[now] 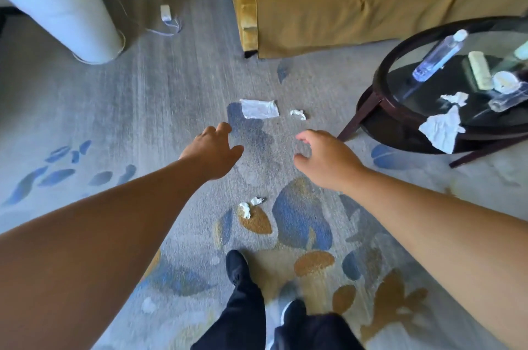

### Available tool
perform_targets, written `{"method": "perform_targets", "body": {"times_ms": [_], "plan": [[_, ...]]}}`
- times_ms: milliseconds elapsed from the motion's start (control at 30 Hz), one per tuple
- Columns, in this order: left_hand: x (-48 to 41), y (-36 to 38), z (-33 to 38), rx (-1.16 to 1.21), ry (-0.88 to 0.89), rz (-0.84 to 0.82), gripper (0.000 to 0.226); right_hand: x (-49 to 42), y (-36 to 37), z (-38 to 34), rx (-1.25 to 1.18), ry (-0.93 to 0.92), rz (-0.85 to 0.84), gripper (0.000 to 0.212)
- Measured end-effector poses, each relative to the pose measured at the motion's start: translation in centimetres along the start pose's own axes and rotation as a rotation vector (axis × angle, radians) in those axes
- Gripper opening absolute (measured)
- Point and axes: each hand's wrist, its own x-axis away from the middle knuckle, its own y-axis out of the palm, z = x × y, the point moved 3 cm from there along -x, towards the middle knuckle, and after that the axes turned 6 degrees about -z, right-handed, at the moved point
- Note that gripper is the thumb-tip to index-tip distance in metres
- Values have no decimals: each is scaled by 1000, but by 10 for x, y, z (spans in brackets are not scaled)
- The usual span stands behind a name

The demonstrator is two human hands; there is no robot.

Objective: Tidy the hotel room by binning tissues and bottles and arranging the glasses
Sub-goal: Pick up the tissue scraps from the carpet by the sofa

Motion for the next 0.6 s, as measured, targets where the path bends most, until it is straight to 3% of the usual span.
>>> {"method": "perform_targets", "body": {"times_ms": [300,600], "plan": [[-95,111,-48,49,-69,-122,58,-109,105,52,-18,11,-177,51],[-200,329,-103,159,-233,-181,59,-225,283,162,-10,-7,-337,51]]}}
